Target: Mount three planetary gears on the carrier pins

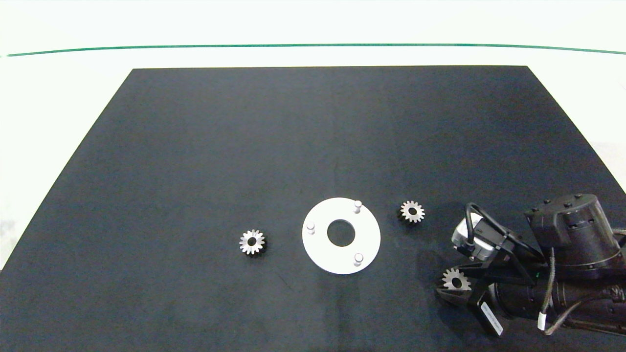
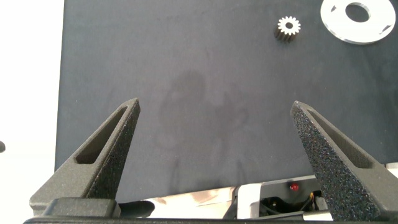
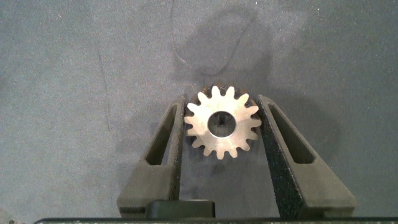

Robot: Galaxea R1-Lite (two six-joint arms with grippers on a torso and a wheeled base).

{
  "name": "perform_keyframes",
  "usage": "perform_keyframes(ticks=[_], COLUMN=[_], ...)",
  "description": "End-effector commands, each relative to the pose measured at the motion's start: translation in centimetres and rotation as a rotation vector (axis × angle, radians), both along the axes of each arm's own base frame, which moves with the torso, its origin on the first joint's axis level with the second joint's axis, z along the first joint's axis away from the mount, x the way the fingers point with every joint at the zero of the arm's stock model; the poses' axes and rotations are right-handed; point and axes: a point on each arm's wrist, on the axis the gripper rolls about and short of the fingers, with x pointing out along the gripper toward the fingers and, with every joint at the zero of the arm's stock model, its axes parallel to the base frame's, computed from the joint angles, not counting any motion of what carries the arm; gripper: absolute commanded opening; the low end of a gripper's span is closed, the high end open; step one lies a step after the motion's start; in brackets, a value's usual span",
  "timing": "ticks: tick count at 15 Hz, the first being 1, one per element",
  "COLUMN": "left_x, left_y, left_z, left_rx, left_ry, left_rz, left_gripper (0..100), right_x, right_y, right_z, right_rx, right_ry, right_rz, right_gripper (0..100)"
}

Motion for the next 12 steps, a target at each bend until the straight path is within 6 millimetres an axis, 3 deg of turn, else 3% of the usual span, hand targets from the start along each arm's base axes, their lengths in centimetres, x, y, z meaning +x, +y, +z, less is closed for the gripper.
perform_keyframes(ticks=[1, 12], left_x=[0.05, -0.02], left_y=[-0.02, 0.00], left_z=[-0.06, -0.01], left_rx=[0.001, -0.001], left_ry=[0.007, 0.002], left_rz=[0.002, 0.001], left_gripper=[100, 100], right_x=[0.09, 0.10], right_y=[-0.04, -0.07], right_z=[0.00, 0.86], right_rx=[-0.001, 0.015], right_ry=[-0.001, -0.031], right_rz=[-0.002, -0.003], right_gripper=[0, 0])
